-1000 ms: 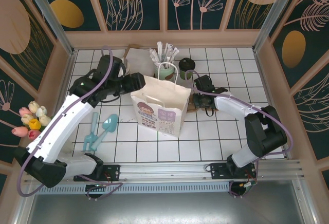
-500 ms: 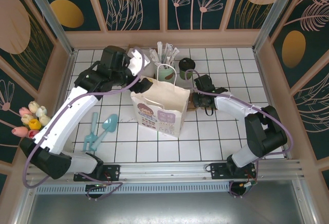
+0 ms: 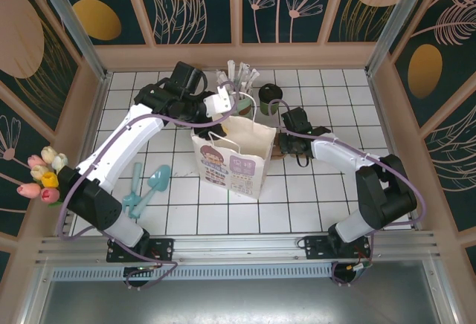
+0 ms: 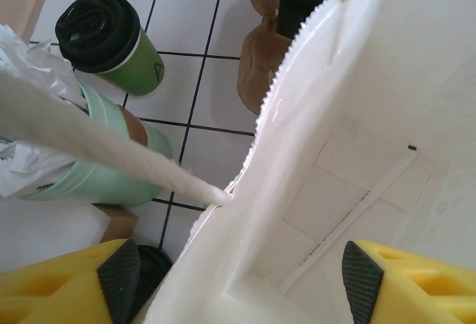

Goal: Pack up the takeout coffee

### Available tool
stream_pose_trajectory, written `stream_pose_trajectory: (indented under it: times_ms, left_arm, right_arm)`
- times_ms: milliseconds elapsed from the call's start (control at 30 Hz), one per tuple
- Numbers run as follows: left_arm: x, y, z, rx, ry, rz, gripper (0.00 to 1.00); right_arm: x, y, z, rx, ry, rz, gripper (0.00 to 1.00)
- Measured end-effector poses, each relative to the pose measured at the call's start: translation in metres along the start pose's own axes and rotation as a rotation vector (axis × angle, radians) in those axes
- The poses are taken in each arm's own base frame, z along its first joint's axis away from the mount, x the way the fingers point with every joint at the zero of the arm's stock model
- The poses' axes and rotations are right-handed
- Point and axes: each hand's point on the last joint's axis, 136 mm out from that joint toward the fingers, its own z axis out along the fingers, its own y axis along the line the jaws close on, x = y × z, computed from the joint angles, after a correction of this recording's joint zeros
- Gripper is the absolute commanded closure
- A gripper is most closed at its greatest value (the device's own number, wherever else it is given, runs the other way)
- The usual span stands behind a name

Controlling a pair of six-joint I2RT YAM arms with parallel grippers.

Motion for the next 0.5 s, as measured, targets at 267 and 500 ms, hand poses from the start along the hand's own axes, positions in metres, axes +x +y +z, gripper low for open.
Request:
stream_pose_trajectory:
  times_ms: [267, 500]
  left_arm:
    - [-0.01, 0.01, 0.006, -0.033, -0.054, 0.047, 0.72]
    - [-0.003, 0.017, 0.003, -0.105, -0.061, -0.002, 0.94]
  right_arm:
    - [0.004, 0.005, -0.001, -0.005, 0.01, -0.005, 0.77]
    - [0.007, 0.007, -0.002, -0.007, 0.017, -0.009, 0.77]
